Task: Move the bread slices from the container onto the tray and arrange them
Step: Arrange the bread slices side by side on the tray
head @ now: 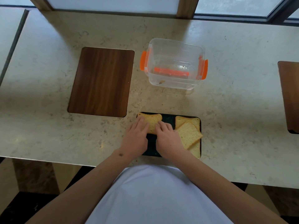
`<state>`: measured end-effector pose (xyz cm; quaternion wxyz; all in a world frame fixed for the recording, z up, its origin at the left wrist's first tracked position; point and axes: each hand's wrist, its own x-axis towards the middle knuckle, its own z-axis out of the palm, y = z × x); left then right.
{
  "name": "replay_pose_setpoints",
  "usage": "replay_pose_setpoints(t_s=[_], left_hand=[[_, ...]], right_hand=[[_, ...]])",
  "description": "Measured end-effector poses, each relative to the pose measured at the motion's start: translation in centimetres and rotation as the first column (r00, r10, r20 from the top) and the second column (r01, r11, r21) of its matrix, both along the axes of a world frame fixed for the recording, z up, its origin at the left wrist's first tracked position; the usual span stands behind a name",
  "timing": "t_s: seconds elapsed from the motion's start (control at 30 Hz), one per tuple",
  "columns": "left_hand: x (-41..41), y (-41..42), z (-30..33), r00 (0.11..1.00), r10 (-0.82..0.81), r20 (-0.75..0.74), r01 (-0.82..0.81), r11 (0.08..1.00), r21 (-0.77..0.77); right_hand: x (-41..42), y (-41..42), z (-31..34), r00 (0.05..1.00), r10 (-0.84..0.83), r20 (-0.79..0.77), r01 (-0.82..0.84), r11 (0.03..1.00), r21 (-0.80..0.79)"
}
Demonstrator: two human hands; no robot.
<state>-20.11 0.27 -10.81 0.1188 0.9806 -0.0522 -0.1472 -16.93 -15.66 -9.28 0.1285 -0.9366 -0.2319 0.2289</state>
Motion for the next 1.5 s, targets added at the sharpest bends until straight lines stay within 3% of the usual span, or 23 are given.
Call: replay_pose_setpoints(t_s=[0.2,0.43,0.53,0.6,0.63,0.73,0.77,0.83,0.93,1.0,1.07,1.17,1.3,1.4,1.5], left_hand=[[-0.5,0.3,-1.7,0.982,-0.105,-0.159,0.126,0.984,0.128],[-0.1,0.6,-1.5,0.975,-0.113,-0.189,0.136,0.984,0.112],[-0.2,0.2,-0.1,0.996,-0.086,-0.032,0.086,0.996,-0.016],[-0.3,-0.8,0.7,0.997,0.025,0.076,-0.007,0.973,-0.229],[-0.3,-1.5,1.2,0.995,0.093,0.02,-0.08,0.933,-0.35],[0.3,-3.7,2.0,0.92,0.146,-0.365,-0.326,0.801,-0.501],[0.7,-4.4,1.9,0.898,0.142,-0.416,-0.357,0.786,-0.504],[1.8,-5.8,2.1,0.913,0.136,-0.384,-0.324,0.813,-0.483],[4.3,-8.1,2.3,0.975,0.098,-0.199,-0.173,0.896,-0.408],[6.0,-9.6,2.5,0.997,-0.024,-0.068,0.003,0.959,-0.284],[7.4,-10.9,2.5,0.975,-0.223,-0.003,0.221,0.967,-0.128],[9.2,-12.5,2.4,0.907,-0.421,0.017,0.421,0.907,-0.028],[10.4,-13.5,2.0,0.802,-0.595,-0.048,0.597,0.802,0.029],[10.9,-13.4,1.8,0.761,-0.642,-0.094,0.649,0.757,0.079],[11.0,-13.6,1.8,0.742,-0.668,-0.06,0.67,0.736,0.093]], right_hand=[[0.2,0.3,-1.4,0.971,0.237,-0.036,-0.239,0.95,-0.199],[1.1,-0.3,-1.6,0.964,0.256,-0.071,-0.263,0.956,-0.131],[1.3,-0.6,-0.7,0.986,0.156,-0.062,-0.152,0.986,0.061],[1.5,-1.9,0.1,0.998,-0.056,-0.019,0.058,0.981,0.185],[1.7,-3.1,0.3,0.98,-0.201,-0.004,0.198,0.957,0.214],[2.0,-7.8,0.4,0.834,-0.552,-0.001,0.546,0.823,0.158],[2.0,-9.3,0.3,0.774,-0.632,-0.042,0.631,0.764,0.134],[2.0,-11.7,0.1,0.657,-0.739,-0.151,0.753,0.652,0.09],[1.3,-12.9,0.1,0.422,-0.807,-0.413,0.894,0.446,0.043],[0.6,-12.8,0.4,0.291,-0.791,-0.538,0.937,0.35,-0.008],[-0.1,-12.6,1.0,0.215,-0.767,-0.605,0.948,0.313,-0.06],[-1.3,-12.3,1.6,0.048,-0.648,-0.76,0.967,0.22,-0.126],[-2.8,-12.1,1.6,-0.269,-0.383,-0.884,0.958,-0.014,-0.285],[-3.0,-12.5,1.1,-0.358,-0.252,-0.899,0.934,-0.102,-0.343],[-2.8,-12.4,0.4,-0.375,-0.188,-0.908,0.926,-0.124,-0.357]])
